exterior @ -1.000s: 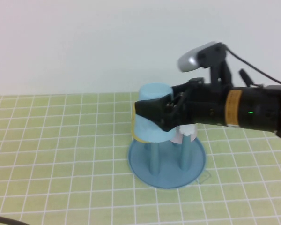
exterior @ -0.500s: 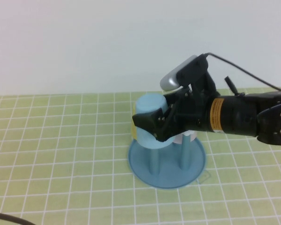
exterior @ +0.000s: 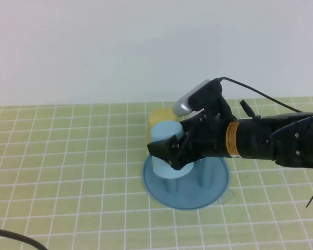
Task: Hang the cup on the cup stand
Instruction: Place the cup on the cup holder
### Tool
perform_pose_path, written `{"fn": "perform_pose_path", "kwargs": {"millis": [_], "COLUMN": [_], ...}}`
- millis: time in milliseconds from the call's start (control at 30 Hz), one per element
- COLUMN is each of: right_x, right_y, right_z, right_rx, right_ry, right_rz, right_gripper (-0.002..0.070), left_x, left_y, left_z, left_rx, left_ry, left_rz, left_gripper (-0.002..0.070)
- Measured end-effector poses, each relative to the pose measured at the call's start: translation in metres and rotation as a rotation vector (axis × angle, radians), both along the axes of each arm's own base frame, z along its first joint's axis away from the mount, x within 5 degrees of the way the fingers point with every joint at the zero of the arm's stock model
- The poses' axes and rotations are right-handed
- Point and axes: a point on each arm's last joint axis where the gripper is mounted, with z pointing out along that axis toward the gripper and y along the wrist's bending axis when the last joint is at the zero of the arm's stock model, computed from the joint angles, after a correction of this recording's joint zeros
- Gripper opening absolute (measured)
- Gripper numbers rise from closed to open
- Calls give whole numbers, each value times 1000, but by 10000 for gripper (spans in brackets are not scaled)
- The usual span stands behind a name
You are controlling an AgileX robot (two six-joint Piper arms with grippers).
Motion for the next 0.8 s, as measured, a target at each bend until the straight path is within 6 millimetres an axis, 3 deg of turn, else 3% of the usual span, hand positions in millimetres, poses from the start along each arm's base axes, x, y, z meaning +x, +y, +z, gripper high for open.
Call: {"fn": "perform_pose_path", "kwargs": {"millis": [167, 500, 633, 800], "right_x": [0, -2, -9, -27], "right_y": [0, -1, -5, -14], "right_z": [1, 9, 33, 80], "right_rx": [4, -7, -3, 45], "right_ry": [-1, -33, -106, -206], "right_rz": [1, 20, 44, 60], "right_gripper": [682, 660, 556, 307], "left_x": [0, 0, -1, -10], "left_y": [-1, -1, 0, 11], "left_z": [1, 1, 1, 1], "left_rx": [-50, -82, -121, -289], "left_ry": [2, 13, 33, 91], "left_rz": [2, 7, 23, 113], "left_gripper": [0, 0, 0, 0]}}
